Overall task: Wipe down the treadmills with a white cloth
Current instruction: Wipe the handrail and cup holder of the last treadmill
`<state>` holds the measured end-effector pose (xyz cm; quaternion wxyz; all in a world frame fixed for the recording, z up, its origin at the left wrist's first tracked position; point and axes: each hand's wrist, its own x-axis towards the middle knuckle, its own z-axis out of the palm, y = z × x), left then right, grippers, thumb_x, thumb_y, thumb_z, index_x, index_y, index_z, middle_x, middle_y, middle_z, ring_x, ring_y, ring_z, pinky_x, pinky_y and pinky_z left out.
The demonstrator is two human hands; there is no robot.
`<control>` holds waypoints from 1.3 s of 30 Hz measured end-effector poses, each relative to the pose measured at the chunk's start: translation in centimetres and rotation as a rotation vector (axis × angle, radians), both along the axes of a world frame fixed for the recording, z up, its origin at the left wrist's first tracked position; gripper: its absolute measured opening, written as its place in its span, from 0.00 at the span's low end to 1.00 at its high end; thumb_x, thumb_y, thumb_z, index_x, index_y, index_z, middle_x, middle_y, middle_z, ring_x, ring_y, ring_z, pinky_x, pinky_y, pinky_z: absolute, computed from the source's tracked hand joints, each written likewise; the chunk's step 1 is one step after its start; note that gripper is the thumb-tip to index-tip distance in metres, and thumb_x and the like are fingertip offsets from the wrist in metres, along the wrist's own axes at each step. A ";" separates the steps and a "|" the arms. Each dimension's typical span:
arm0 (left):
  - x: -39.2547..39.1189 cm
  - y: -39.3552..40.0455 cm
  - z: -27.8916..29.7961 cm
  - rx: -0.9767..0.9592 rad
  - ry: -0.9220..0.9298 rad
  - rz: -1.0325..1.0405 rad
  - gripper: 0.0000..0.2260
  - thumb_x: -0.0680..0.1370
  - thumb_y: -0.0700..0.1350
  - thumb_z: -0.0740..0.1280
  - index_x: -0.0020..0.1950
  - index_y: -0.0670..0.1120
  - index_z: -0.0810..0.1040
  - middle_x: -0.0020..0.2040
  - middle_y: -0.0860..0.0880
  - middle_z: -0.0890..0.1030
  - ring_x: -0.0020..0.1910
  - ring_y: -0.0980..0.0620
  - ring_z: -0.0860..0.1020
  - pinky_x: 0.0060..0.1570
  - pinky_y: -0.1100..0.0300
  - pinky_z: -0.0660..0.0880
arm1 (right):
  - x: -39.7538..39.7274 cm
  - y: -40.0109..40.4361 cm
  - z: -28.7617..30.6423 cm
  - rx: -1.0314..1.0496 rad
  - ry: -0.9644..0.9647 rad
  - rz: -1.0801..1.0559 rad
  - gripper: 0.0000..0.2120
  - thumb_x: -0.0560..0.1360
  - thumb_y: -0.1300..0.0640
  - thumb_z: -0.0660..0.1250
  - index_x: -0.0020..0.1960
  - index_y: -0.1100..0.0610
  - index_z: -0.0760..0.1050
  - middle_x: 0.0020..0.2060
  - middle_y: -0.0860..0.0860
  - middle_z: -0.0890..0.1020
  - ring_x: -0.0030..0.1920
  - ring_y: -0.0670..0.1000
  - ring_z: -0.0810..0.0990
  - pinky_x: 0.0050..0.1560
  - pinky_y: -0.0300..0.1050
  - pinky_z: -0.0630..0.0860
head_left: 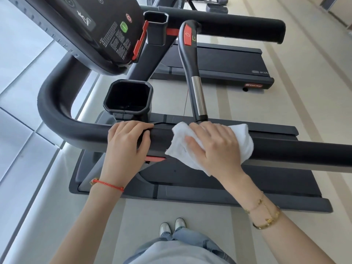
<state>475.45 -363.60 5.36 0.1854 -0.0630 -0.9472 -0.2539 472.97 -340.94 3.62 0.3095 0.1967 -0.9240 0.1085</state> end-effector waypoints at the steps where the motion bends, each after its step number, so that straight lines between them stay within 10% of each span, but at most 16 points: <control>1: 0.0 0.0 0.0 0.004 0.003 0.003 0.10 0.81 0.41 0.63 0.57 0.47 0.81 0.54 0.51 0.82 0.57 0.49 0.76 0.69 0.52 0.62 | -0.1 0.2 0.1 -0.023 -0.007 -0.029 0.21 0.82 0.43 0.54 0.53 0.53 0.81 0.41 0.50 0.81 0.40 0.55 0.78 0.45 0.50 0.73; 12: 0.3 -2.1 0.6 0.076 0.053 0.038 0.11 0.80 0.41 0.63 0.60 0.44 0.81 0.55 0.49 0.82 0.56 0.48 0.77 0.62 0.48 0.73 | -0.6 -3.2 0.1 0.015 -0.035 -0.030 0.19 0.82 0.45 0.54 0.52 0.53 0.81 0.40 0.50 0.80 0.38 0.54 0.76 0.44 0.50 0.73; 19: -0.3 -7.4 0.3 0.038 -0.009 0.048 0.10 0.80 0.39 0.64 0.57 0.44 0.82 0.54 0.48 0.83 0.56 0.45 0.78 0.62 0.43 0.72 | -1.4 -10.3 1.1 -0.067 -0.122 -0.107 0.18 0.78 0.48 0.57 0.32 0.54 0.65 0.27 0.50 0.71 0.29 0.52 0.65 0.34 0.48 0.67; 29: -1.7 -12.8 0.0 -0.079 0.006 -0.054 0.07 0.81 0.44 0.65 0.53 0.48 0.82 0.48 0.53 0.84 0.48 0.50 0.78 0.68 0.49 0.65 | -0.7 -13.1 -0.2 -0.032 0.081 -0.003 0.15 0.79 0.47 0.62 0.48 0.56 0.81 0.37 0.51 0.80 0.37 0.55 0.77 0.42 0.51 0.74; 35: -2.2 -13.4 -0.4 -0.065 0.052 -0.084 0.11 0.81 0.48 0.61 0.51 0.50 0.82 0.46 0.56 0.83 0.46 0.52 0.79 0.64 0.51 0.67 | -1.1 -16.2 0.4 -0.063 0.005 -0.283 0.19 0.80 0.49 0.54 0.36 0.56 0.73 0.30 0.51 0.73 0.32 0.54 0.69 0.39 0.50 0.67; 39: -2.4 -13.6 -0.8 -0.046 0.072 -0.091 0.10 0.80 0.48 0.61 0.50 0.51 0.82 0.45 0.57 0.83 0.46 0.54 0.78 0.63 0.54 0.65 | -0.2 -18.1 -0.3 -0.003 0.010 -0.239 0.16 0.81 0.48 0.55 0.47 0.58 0.77 0.38 0.53 0.76 0.39 0.56 0.73 0.47 0.52 0.70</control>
